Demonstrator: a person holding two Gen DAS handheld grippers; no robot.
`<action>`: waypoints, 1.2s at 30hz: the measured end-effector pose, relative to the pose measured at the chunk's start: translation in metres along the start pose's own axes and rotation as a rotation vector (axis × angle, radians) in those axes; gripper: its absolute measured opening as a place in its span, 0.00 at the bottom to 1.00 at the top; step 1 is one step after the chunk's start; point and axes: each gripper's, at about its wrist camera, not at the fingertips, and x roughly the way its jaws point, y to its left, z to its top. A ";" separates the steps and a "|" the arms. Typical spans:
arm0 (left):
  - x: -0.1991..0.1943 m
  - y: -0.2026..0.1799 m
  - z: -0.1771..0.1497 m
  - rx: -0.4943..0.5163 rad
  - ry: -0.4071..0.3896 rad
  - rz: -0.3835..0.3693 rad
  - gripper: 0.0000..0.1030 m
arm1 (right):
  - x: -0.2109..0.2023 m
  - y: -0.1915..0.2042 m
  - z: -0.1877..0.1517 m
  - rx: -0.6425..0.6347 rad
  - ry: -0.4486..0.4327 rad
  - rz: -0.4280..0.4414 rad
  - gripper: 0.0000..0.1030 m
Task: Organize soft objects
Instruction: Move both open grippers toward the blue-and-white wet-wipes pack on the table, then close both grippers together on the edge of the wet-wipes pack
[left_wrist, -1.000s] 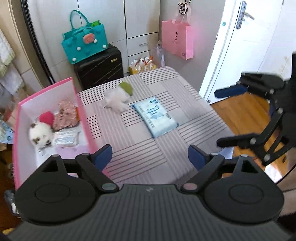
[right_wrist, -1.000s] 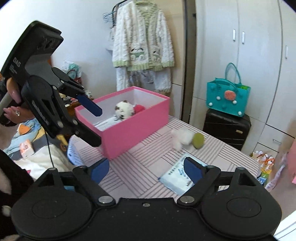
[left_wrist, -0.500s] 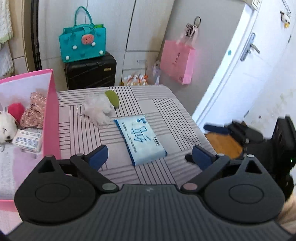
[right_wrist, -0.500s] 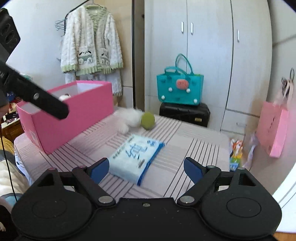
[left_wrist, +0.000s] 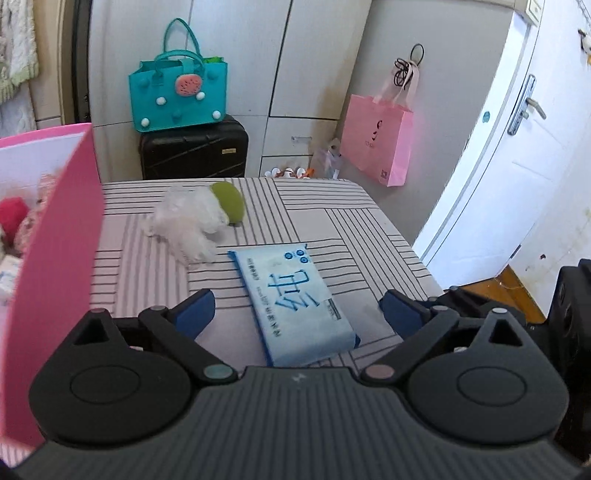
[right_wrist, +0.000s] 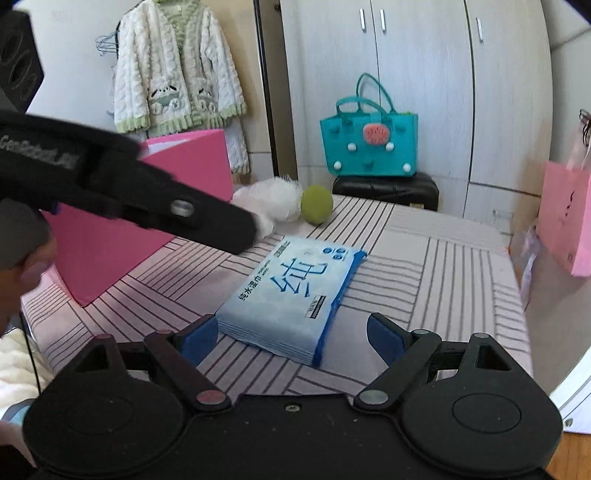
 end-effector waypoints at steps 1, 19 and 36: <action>0.007 0.000 0.002 0.005 0.016 -0.010 0.95 | 0.003 0.001 0.000 0.001 0.005 0.004 0.88; 0.061 0.029 -0.008 -0.125 0.123 -0.044 0.50 | 0.040 0.002 0.016 -0.017 0.089 0.036 0.88; 0.065 0.042 -0.005 -0.197 0.163 -0.101 0.35 | 0.055 0.011 0.024 -0.038 0.113 -0.010 0.99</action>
